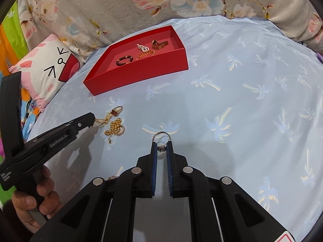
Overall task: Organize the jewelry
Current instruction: 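Carry the ring and gold chain into the red tray and open both grippers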
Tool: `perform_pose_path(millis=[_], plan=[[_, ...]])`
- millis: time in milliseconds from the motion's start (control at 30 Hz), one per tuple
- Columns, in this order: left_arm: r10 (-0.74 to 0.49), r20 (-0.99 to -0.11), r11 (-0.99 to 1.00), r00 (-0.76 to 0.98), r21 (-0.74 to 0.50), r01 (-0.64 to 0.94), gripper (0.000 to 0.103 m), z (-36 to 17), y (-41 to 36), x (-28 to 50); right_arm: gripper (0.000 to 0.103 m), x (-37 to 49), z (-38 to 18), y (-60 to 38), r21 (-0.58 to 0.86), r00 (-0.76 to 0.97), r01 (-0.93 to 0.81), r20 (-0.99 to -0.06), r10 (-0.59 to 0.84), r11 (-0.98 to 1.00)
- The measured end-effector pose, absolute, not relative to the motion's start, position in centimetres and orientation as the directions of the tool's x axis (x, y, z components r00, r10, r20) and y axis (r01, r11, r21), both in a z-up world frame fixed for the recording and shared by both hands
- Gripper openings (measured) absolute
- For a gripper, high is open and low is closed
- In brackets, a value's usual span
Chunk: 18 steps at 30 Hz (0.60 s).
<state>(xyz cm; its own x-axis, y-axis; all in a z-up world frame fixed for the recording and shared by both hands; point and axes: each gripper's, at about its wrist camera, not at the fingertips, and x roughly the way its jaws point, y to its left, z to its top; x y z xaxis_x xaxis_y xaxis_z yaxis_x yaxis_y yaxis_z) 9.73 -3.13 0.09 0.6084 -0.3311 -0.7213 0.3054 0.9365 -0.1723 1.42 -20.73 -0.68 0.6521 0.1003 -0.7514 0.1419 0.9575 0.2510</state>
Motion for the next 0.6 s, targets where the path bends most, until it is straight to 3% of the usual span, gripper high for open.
perform_pose_path(millis=[600], plan=[[-0.395,-0.641,0.918,0.658,-0.253,0.304,0.009,7.1,-0.2,9.3,0.008,2.0,2.8,-21.0,0.273,0.696,0.097,-0.706,0.131,0.957]])
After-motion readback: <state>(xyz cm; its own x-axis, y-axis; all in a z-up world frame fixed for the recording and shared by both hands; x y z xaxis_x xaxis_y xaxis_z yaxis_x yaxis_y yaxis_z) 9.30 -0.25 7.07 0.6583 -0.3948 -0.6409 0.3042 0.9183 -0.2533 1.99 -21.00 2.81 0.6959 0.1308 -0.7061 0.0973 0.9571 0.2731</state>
